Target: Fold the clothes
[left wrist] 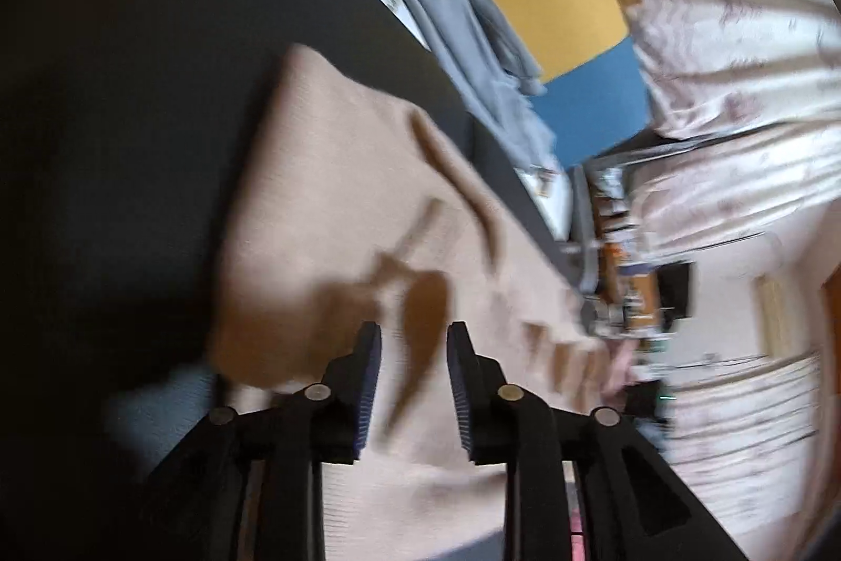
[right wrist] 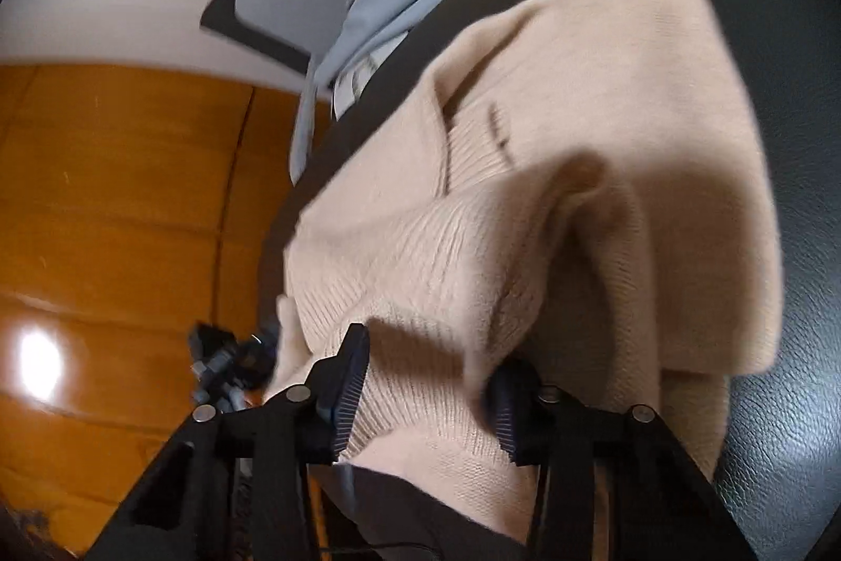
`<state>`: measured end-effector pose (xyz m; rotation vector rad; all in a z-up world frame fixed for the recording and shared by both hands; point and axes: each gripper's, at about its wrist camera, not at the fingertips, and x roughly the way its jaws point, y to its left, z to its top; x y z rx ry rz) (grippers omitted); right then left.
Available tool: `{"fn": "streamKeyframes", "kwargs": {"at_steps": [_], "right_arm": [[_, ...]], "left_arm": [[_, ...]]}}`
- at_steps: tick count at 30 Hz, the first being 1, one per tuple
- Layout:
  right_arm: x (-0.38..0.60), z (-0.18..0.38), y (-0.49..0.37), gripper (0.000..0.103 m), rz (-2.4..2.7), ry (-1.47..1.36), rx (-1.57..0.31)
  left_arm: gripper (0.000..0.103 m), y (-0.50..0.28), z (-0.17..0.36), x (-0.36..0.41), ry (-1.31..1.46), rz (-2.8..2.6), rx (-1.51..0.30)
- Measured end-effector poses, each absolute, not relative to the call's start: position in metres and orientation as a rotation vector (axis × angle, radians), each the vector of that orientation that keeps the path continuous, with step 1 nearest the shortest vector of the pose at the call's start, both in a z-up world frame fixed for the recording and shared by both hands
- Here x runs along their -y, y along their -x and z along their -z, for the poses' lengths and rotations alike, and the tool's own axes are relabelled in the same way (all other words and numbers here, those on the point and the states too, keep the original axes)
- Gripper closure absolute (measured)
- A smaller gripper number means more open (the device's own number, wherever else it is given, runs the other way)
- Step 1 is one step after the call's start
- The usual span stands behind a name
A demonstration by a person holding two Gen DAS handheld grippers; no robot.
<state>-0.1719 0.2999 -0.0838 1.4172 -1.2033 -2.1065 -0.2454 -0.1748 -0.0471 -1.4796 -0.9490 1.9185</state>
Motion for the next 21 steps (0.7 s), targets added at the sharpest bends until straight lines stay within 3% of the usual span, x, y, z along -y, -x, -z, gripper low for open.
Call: {"fn": "streamKeyframes", "kwargs": {"at_steps": [2, 7, 8, 9, 10, 11, 12, 18, 21], "right_arm": [[-0.298, 0.085, 0.175, 0.057, 2.102, -1.441, 1.218], [-0.304, 0.091, 0.176, 0.053, 2.074, -1.438, 1.284], [-0.302, 0.091, 0.178, 0.058, 2.077, -1.455, 1.277], [-0.300, 0.091, 0.180, 0.074, 2.081, -1.473, 1.269], [-0.304, 0.090, 0.175, 0.083, 2.085, -1.493, 1.251], [-0.306, 0.088, 0.173, 0.092, 2.087, -1.494, 1.248], [-0.308, 0.085, 0.173, 0.093, 2.087, -1.487, 1.252], [-0.330, 0.065, 0.177, 0.095, 2.074, -1.322, 1.399], [-0.360, 0.072, 0.176, 0.092, 2.110, -1.138, 1.649]], "left_arm": [[0.076, 0.246, 0.049, 0.164, 1.489, -1.849, 0.978], [0.076, 0.247, 0.056, 0.138, 1.542, -1.933, 0.807], [0.076, 0.247, 0.056, 0.134, 1.534, -1.953, 0.787], [0.079, 0.247, 0.054, 0.129, 1.522, -1.976, 0.755], [0.081, 0.248, 0.051, 0.126, 1.524, -1.984, 0.724], [0.090, 0.249, 0.049, 0.123, 1.522, -1.973, 0.710], [0.099, 0.251, 0.046, 0.121, 1.512, -1.947, 0.724], [0.100, 0.267, 0.019, 0.140, 1.374, -1.971, 0.915], [0.100, 0.282, 0.025, 0.162, 1.329, -2.045, 1.125]]}}
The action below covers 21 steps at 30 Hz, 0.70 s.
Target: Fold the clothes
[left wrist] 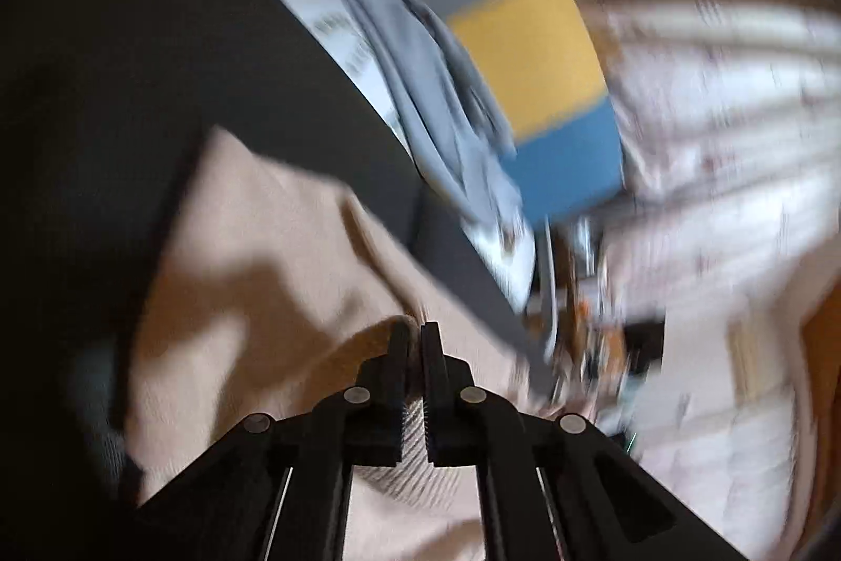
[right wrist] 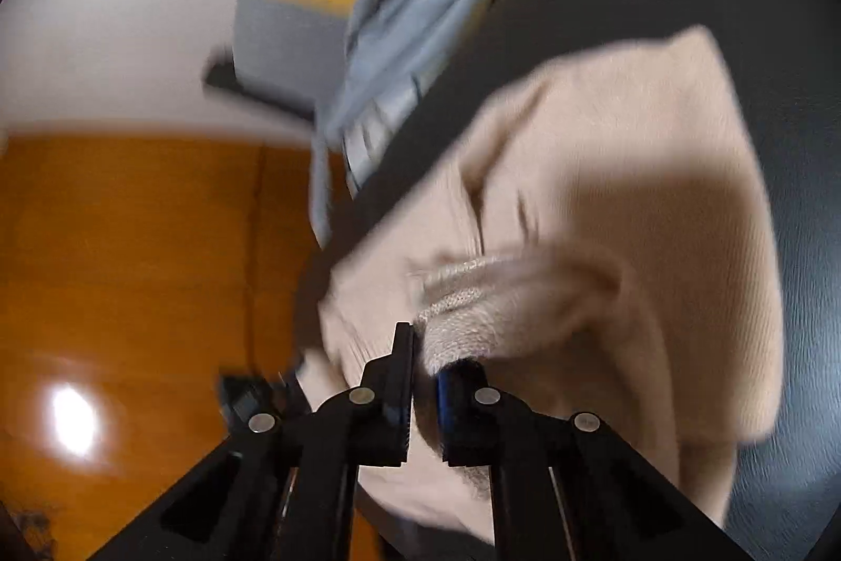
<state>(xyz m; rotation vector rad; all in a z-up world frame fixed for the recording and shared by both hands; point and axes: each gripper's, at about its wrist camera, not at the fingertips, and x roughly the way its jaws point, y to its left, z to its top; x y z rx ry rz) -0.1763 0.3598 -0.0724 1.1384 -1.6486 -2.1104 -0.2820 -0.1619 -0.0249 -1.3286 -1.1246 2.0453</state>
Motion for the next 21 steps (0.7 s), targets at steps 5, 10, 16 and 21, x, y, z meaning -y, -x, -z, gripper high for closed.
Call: {"fn": "streamKeyframes", "kwargs": {"at_steps": [5, 10, 16, 21], "right_arm": [[-0.394, 0.092, 0.167, 0.030, 2.133, -1.015, 1.845], [-0.379, 0.054, 0.145, 0.031, 2.454, -1.099, 1.390], [-0.335, 0.043, 0.132, 0.046, 2.640, -1.319, 0.765], [-0.322, 0.051, 0.138, 0.055, 2.711, -1.373, 0.524]], "left_arm": [[0.091, 0.292, 0.039, 0.162, 1.422, -2.126, 1.031], [0.084, 0.279, 0.034, 0.186, 1.364, -2.280, 0.856], [0.083, 0.264, 0.051, 0.187, 1.426, -2.258, 0.726], [0.083, 0.255, 0.043, 0.167, 1.398, -2.207, 0.594]]}}
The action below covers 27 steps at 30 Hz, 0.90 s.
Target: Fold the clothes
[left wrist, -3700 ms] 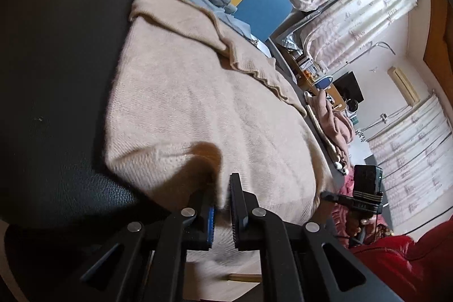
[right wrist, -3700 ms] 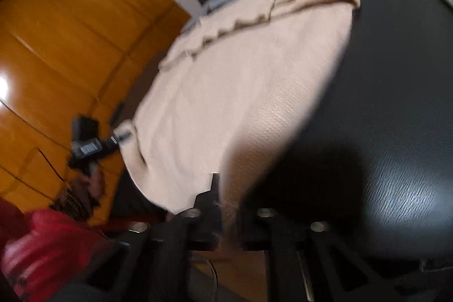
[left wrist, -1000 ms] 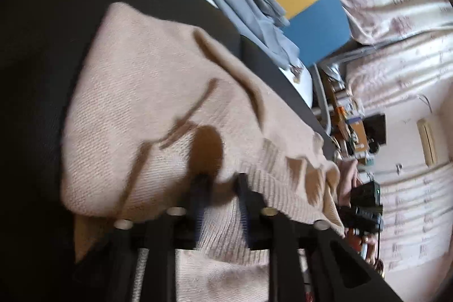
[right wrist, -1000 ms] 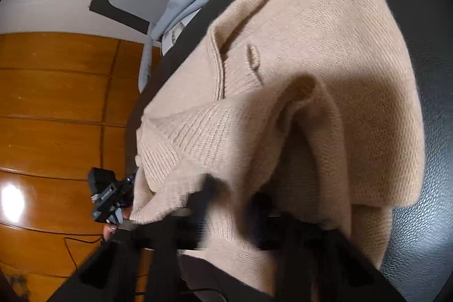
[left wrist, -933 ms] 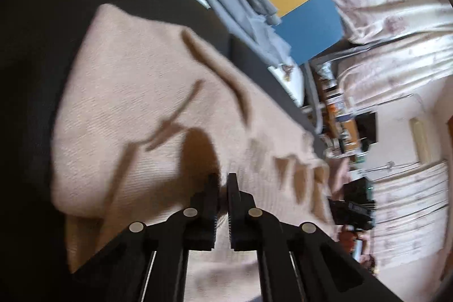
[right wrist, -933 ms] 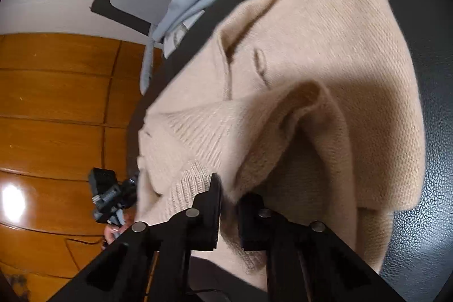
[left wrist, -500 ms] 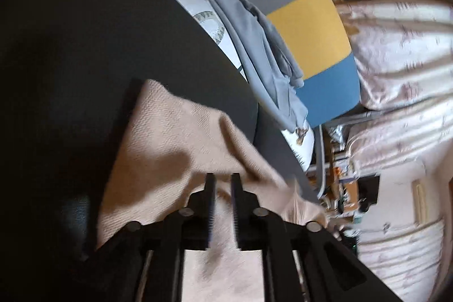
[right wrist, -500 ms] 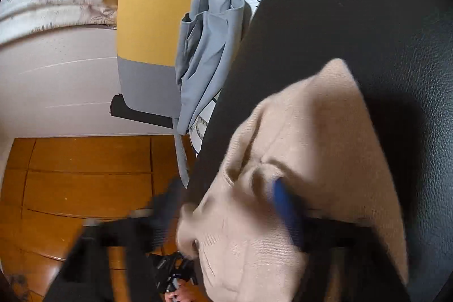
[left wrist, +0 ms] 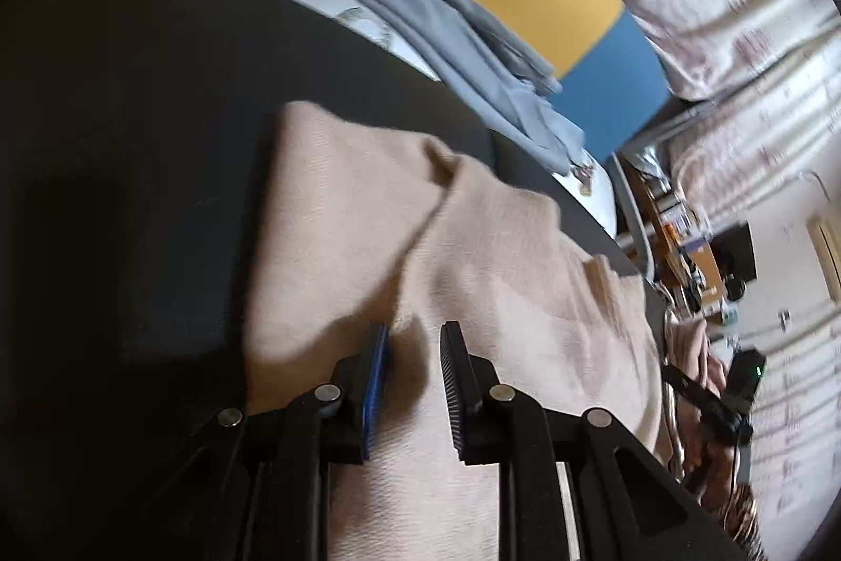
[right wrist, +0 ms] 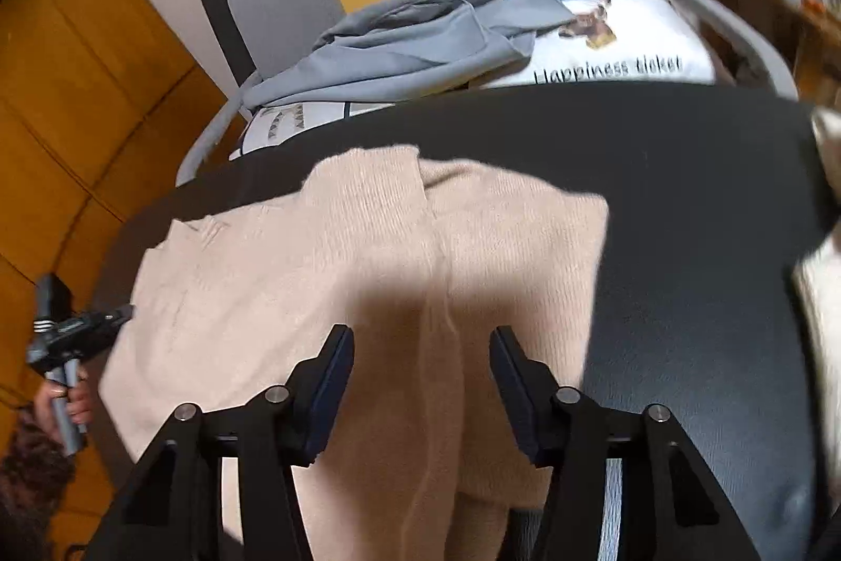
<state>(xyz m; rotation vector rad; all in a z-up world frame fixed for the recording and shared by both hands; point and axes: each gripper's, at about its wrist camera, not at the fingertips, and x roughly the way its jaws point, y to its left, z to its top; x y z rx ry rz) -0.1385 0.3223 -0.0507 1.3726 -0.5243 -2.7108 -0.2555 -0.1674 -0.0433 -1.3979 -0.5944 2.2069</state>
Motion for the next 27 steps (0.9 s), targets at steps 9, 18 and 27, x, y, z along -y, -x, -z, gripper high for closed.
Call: {"fn": "streamKeyframes", "kwargs": {"at_steps": [9, 18, 27], "right_arm": [[-0.293, 0.076, 0.156, 0.057, 2.687, -1.427, 0.426], [-0.305, 0.079, 0.107, 0.093, 2.694, -1.402, 0.532], [-0.307, 0.041, 0.062, 0.095, 2.682, -1.338, 0.586]], "left_arm": [[0.082, 0.270, 0.045, 0.147, 1.443, -2.246, 0.424], [0.080, 0.217, 0.044, 0.119, 1.298, -2.365, 0.075], [0.100, 0.186, 0.006, 0.147, 1.220, -2.428, 0.240]]}}
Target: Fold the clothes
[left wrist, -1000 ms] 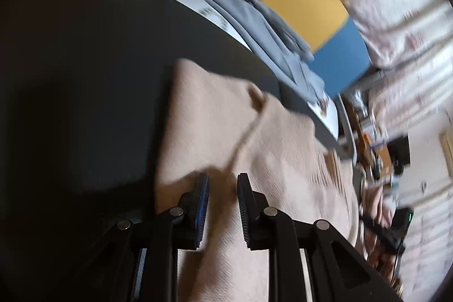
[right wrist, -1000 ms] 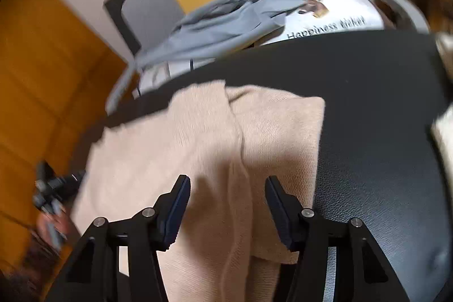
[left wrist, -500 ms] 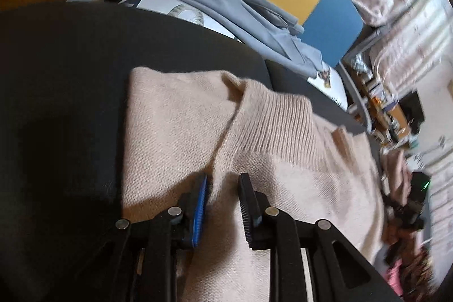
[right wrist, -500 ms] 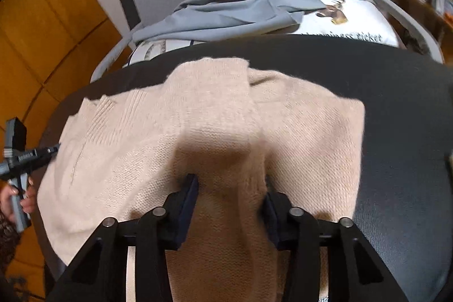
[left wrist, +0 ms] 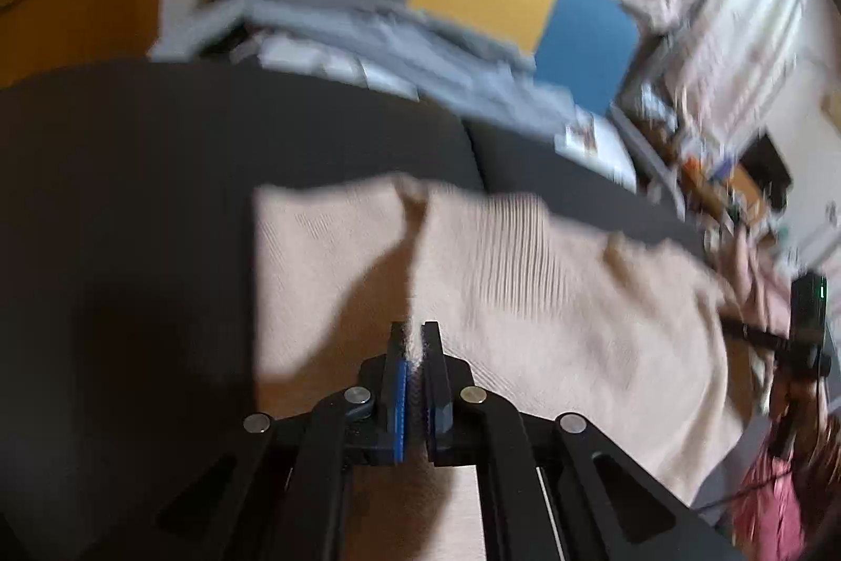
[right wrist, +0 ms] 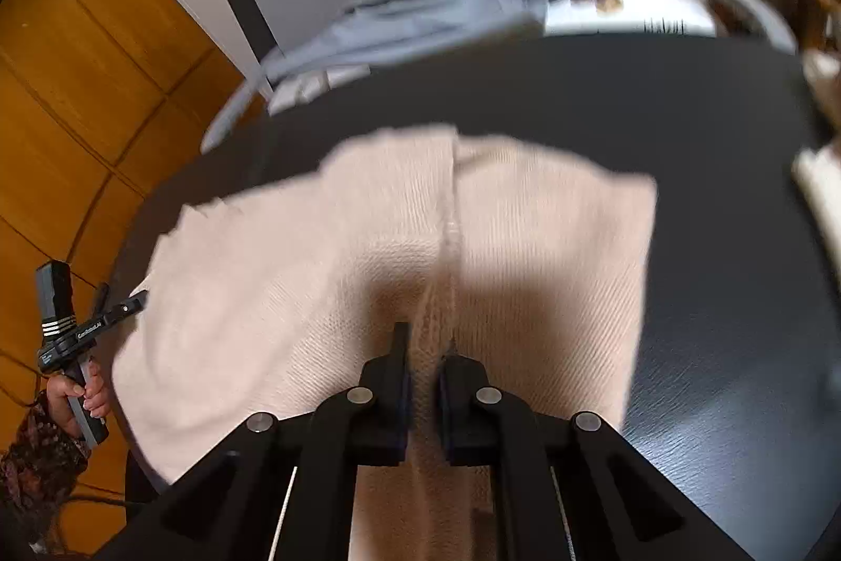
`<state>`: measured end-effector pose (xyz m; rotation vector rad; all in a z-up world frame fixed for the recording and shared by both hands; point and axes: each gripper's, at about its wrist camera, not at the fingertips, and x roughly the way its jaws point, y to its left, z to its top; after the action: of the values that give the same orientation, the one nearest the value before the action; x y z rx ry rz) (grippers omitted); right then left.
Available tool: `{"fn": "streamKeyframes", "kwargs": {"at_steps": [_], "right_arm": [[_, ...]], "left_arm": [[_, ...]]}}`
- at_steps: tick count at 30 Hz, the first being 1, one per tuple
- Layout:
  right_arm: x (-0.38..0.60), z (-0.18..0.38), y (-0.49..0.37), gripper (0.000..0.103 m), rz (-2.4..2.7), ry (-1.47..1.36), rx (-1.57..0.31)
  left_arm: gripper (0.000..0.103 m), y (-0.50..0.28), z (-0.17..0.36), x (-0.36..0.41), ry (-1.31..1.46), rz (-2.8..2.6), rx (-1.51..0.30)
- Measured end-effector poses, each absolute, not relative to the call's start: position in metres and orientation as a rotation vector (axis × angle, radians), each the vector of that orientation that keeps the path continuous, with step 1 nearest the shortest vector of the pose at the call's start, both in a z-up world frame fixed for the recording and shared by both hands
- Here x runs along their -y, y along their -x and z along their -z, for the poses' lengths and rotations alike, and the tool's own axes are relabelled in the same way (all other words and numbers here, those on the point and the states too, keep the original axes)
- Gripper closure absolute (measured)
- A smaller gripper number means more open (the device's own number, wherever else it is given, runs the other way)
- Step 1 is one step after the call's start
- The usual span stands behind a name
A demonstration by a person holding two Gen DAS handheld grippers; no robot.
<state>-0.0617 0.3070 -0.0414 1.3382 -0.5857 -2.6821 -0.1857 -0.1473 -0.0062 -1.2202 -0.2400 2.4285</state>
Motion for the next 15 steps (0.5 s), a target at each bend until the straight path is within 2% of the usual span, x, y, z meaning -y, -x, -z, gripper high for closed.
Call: {"fn": "streamKeyframes", "kwargs": {"at_steps": [3, 5, 8, 10, 11, 12, 14, 15], "right_arm": [[-0.313, 0.023, 0.066, 0.095, 2.780, -1.292, 0.518], [-0.315, 0.032, 0.071, 0.096, 2.834, -1.348, 0.465], [-0.328, 0.074, 0.076, 0.096, 2.791, -1.517, 0.600], [-0.336, 0.076, 0.069, 0.091, 2.781, -1.432, 0.701], [-0.342, 0.073, 0.065, 0.084, 2.752, -1.390, 0.768], [-0.347, 0.069, 0.061, 0.059, 2.716, -1.350, 0.840], [-0.356, 0.062, 0.059, 0.026, 2.691, -1.299, 0.903], [-0.358, 0.058, 0.061, 0.025, 2.681, -1.282, 0.908]], "left_arm": [[0.103, 0.191, -0.002, 0.158, 1.151, -2.558, 0.238], [0.103, 0.194, 0.009, 0.161, 1.161, -2.657, 0.157], [0.103, 0.194, 0.040, 0.171, 1.309, -2.591, 0.232], [0.103, 0.189, 0.047, 0.180, 1.322, -2.568, 0.311], [0.098, 0.187, 0.044, 0.186, 1.310, -2.530, 0.405], [0.087, 0.188, 0.041, 0.190, 1.293, -2.473, 0.509], [0.082, 0.191, 0.036, 0.194, 1.259, -2.378, 0.683], [0.080, 0.194, 0.034, 0.194, 1.244, -2.342, 0.753]]}}
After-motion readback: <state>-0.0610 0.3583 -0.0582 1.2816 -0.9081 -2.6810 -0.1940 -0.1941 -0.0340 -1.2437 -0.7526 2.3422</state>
